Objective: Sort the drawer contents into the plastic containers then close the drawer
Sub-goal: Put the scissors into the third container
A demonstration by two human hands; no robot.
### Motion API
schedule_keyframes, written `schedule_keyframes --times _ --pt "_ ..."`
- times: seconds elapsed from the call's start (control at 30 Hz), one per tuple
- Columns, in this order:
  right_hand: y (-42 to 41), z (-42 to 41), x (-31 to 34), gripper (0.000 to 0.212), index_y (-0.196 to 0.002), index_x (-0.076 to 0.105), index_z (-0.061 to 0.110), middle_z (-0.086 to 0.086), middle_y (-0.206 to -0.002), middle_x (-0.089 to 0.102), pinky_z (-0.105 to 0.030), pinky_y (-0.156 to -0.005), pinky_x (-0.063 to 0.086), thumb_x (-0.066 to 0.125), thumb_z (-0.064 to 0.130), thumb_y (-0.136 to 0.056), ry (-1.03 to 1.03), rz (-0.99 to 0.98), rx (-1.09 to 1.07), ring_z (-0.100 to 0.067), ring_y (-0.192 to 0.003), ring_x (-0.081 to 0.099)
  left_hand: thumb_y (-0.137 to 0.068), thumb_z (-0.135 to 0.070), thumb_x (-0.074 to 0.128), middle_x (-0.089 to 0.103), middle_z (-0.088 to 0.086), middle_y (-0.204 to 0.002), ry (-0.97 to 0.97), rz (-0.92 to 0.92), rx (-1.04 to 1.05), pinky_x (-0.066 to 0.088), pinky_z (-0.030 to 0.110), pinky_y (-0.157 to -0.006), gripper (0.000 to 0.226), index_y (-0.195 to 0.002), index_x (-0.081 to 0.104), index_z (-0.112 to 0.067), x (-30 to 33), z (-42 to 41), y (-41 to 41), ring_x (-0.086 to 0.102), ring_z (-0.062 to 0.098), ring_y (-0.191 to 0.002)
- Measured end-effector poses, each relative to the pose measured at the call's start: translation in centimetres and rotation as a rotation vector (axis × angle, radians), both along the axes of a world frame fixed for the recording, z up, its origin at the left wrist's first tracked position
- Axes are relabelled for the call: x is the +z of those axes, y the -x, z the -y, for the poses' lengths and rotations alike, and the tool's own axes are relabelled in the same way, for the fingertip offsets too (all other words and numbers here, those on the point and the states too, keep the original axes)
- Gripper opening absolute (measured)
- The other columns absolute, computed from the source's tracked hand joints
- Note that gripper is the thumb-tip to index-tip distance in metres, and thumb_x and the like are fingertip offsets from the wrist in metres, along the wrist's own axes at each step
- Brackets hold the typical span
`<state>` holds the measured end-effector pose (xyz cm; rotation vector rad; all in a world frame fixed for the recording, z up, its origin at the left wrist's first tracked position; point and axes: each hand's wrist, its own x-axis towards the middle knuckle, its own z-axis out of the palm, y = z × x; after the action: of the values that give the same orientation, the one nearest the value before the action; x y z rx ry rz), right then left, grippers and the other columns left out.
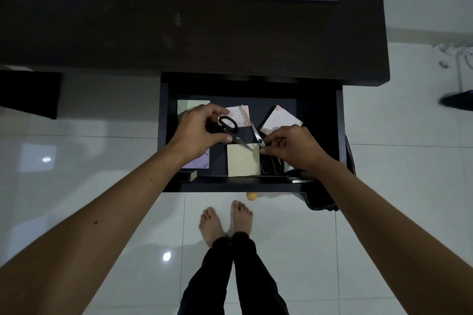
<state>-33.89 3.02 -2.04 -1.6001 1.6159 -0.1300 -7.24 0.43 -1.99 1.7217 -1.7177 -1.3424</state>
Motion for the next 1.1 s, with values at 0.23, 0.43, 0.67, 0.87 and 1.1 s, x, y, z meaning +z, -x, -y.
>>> schedule_keyframes --times 0.23,0.43,0.67,0.87,1.1 --pt "-0.1 -0.1 0.4 0.010 -0.082 0.078 0.021 0.013 -0.073 0.073 -0.005 -0.066 0.046 0.086 0.027 -0.084 -0.032 0.045 -0.105 0.010 -0.066 0.064 -0.086 -0.009 0.084 0.080 -0.008 -0.100 -0.122 -0.250 0.066 0.057 0.021 -0.094 0.025 -0.099 0.077 -0.029 0.4 -0.1 0.0 0.075 0.009 -0.099" --pt "0.3 -0.4 2.6 0.011 -0.085 0.073 0.017 0.004 -0.077 0.074 -0.017 -0.073 0.055 0.082 0.022 -0.088 -0.056 0.235 -0.195 -0.006 -0.073 0.069 -0.090 -0.002 0.078 0.079 0.003 -0.108 -0.189 -0.378 0.161 0.062 0.032 -0.094 0.020 -0.107 0.075 -0.013 1.0 -0.5 -0.5 0.077 0.016 -0.104" --pt "-0.4 -0.2 7.4 0.006 -0.090 0.071 0.018 -0.003 -0.082 0.073 -0.035 -0.067 0.054 0.076 0.018 -0.093 -0.057 0.401 -0.227 -0.015 -0.068 0.066 -0.091 0.003 0.075 0.079 0.013 -0.106 -0.171 -0.523 0.249 0.064 0.029 -0.085 0.018 -0.105 0.072 -0.008 5.2 -0.9 -2.1 0.077 0.019 -0.098" --pt "-1.7 2.0 13.2 0.006 -0.103 0.071 0.011 -0.022 -0.094 0.071 -0.037 -0.065 0.060 0.066 0.009 -0.099 0.004 0.547 -0.285 -0.028 -0.081 0.067 -0.094 -0.001 0.073 0.079 0.009 -0.098 -0.094 -0.596 0.284 0.062 0.034 -0.091 0.015 -0.105 0.072 -0.012 10.6 0.7 -4.4 0.075 0.024 -0.094" --pt "-3.0 9.1 19.3 0.024 -0.114 0.073 0.008 -0.015 -0.104 0.076 -0.030 -0.089 0.059 0.071 -0.002 -0.092 0.101 0.644 -0.215 -0.021 -0.098 0.073 -0.092 0.006 0.072 0.078 0.015 -0.109 0.032 -0.619 0.308 0.063 0.029 -0.079 0.032 -0.122 0.067 -0.003 15.8 7.6 -5.8 0.076 0.023 -0.100"
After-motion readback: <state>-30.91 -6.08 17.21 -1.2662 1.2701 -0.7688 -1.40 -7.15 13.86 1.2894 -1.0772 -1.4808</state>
